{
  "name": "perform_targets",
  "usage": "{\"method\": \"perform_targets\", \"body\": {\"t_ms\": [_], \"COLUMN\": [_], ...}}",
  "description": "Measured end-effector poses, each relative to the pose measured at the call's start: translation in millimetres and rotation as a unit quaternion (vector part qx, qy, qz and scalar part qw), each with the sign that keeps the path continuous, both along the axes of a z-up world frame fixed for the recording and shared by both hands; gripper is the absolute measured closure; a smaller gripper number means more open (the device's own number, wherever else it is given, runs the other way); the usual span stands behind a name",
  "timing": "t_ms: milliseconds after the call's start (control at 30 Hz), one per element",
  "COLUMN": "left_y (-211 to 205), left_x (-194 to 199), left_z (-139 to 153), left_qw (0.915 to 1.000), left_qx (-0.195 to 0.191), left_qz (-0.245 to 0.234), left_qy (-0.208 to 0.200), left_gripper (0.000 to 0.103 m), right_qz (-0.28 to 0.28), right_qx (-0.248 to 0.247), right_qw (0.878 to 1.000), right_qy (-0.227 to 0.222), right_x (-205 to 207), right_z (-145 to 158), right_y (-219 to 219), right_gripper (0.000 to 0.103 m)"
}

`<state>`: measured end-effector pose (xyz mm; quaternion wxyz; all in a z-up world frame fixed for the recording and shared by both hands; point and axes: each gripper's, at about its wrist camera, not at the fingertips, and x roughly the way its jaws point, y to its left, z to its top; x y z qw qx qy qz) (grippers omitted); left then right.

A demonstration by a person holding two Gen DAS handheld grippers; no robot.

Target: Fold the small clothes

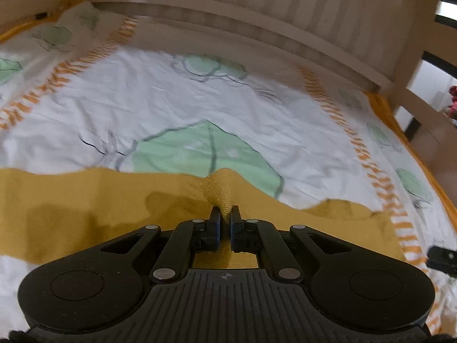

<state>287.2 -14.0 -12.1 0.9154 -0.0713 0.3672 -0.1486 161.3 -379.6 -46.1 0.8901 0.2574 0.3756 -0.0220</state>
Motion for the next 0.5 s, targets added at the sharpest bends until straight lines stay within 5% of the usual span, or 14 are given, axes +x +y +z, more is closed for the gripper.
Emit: {"method": "perform_targets", "body": {"t_ms": [333, 433, 500], "left_y": [15.8, 19.9, 23.9], "left_x": [16.0, 20.7, 21.9], "left_z": [-43.2, -56.1, -62.2], "left_qw": [0.9970, 0.9934, 0.9917], "left_qx": [0.027, 0.042, 0.041], "left_qz": [0.030, 0.039, 0.045], "left_qy": [0.066, 0.099, 0.114], "left_gripper": [0.097, 0.091, 0.078], "right_qz": [-0.003, 0.000, 0.001], "right_qx": [-0.003, -0.002, -0.001], "right_qw": [0.999, 0.999, 0.999], "right_qy": [0.043, 0.045, 0.045], "right_x": [5.8, 6.3, 6.7], "right_z": [-17.0, -17.5, -17.6], "right_y": [-3.2, -2.4, -1.9], "right_gripper": [0.027, 0.027, 0.027]}}
